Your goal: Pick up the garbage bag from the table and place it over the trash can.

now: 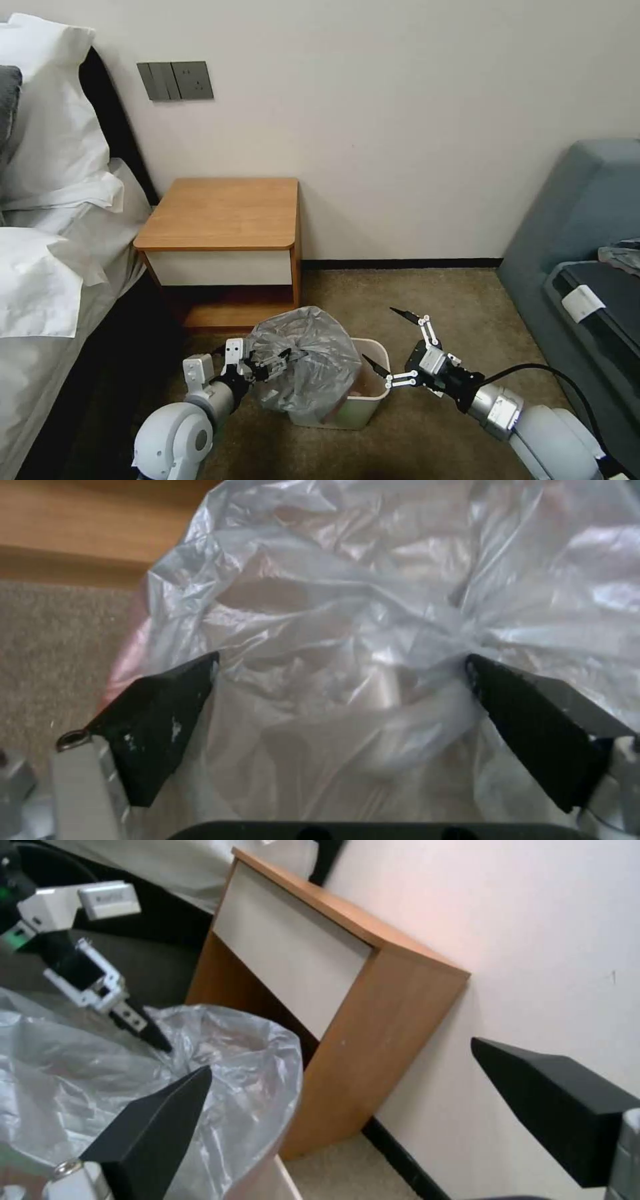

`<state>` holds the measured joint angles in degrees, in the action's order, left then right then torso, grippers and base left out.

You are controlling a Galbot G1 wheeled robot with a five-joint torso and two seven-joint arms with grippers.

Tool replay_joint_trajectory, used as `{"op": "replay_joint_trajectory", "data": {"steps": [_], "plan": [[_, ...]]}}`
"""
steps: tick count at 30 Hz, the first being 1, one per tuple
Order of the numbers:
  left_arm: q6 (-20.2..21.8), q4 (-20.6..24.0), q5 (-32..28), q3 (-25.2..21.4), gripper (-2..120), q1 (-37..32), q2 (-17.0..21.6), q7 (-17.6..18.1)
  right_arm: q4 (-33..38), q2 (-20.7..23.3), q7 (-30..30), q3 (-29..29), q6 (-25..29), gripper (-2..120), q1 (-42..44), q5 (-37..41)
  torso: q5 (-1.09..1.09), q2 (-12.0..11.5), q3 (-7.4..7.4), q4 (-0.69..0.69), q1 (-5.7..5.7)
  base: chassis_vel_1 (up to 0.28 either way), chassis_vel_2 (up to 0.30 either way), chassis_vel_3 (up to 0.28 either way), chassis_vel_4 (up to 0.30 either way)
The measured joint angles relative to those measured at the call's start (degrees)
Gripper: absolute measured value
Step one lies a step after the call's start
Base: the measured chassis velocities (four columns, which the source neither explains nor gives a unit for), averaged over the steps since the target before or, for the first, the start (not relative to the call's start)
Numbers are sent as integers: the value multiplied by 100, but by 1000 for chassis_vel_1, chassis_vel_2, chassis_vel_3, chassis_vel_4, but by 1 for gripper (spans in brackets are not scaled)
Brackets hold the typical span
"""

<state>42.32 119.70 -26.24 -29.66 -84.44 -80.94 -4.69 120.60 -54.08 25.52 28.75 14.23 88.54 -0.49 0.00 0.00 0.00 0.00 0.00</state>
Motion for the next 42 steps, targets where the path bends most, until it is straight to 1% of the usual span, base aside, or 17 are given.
{"op": "replay_joint_trajectory", "data": {"steps": [4, 6, 7, 11, 15, 17, 18, 21, 23, 27, 33, 34, 36, 37, 39, 40, 42], "plan": [[0, -28, 99, 18, 91, -9, -44, -81, -4, 3, 0, 0, 13, 100, -1, 8, 0, 0, 0, 0, 0, 0, 0, 0, 0], [-1, -28, 257, 45, 82, -30, -73, -192, -9, 2, 1, -14, 22, 100, -14, 10, 0, 0, 0, 0, 0, 0, 0, 0, 0], [-1, -28, 257, 45, 82, -30, -73, -192, -9, 2, 1, -14, 22, 100, -14, 10, 0, 0, 0, 0, 0, 0, 0, 0, 0], [-6, -51, 558, 106, 62, -71, -102, -285, -15, -25, 4, -44, 36, 100, -24, 8, 0, 0, 0, 0, 0, 0, 0, 0, 0], [-8, -70, 762, 133, 54, -79, -114, -319, -15, -26, 8, -44, 43, 100, -22, 7, 0, 0, 0, 0, 0, 0, 0, 0, 0], [-9, -73, 879, 164, 43, -73, -127, -297, -15, -26, 12, -43, 51, 100, -21, 6, 0, 0, 0, 0, 0, 0, 0, 0, 0], [-9, -73, 879, 164, 43, -73, -127, -297, -15, -26, 12, -43, 51, 100, -21, 6, 0, 0, 0, 0, 0, 0, 0, 0, 0], [-14, -67, 931, 188, 27, -57, -144, -83, -16, -34, 23, -41, 66, 100, -11, -3, 0, 0, 0, 0, 0, 0, 0, 0, 0], [-24, -64, 940, 195, 23, -62, -141, -35, -18, -37, 25, -41, 72, 100, -9, -4, 0, 0, 0, 0, 0, 0, 0, 0, 0], [-363, -67, 997, 224, 8, -172, -95, 223, -42, -52, 21, -47, 100, 100, -11, -10, -1, 0, 0, -1, 0, 0, 0, 0, 0], [-652, 130, 867, 262, 8, -356, -54, 492, 61, -24, -201, -154, 40, 100, -12, 129, 0, 0, 0, 0, 0, 0, 0, 0, 0], [-749, 254, 785, 296, 8, -421, -29, 560, 144, -16, -355, -245, -53, 100, -13, 272, -2, 0, 0, 0, 0, 0, 0, 0, 0], [-1265, 447, 761, 325, 8, -555, 47, 580, 363, 10, -751, -519, -289, 100, -11, 746, 0, 0, 0, -1, 0, 0, 0, 0, 0], [-1265, 447, 761, 325, 8, -555, 47, 580, 363, 10, -751, -519, -289, 100, -11, 746, 0, 0, 0, -1, 0, 0, 0, 0, 0], [-2046, 541, 792, 305, 8, -649, 132, 507, 656, 61, -1241, -958, -600, 100, -28, 1544, 1, 0, 0, 0, 0, 0, 0, 0, 0], [-2046, 541, 792, 305, 8, -649, 132, 507, 656, 61, -1241, -958, -600, 100, -28, 1544, 1, 0, 0, 0, 0, 0, 0, 0, 0], [-2703, 479, 779, 285, 8, -618, 210, 395, 936, 96, -1495, -1239, -887, 100, -50, 2285, 0, 0, 0, 0, 0, 0, 0, 0, 0]]}}
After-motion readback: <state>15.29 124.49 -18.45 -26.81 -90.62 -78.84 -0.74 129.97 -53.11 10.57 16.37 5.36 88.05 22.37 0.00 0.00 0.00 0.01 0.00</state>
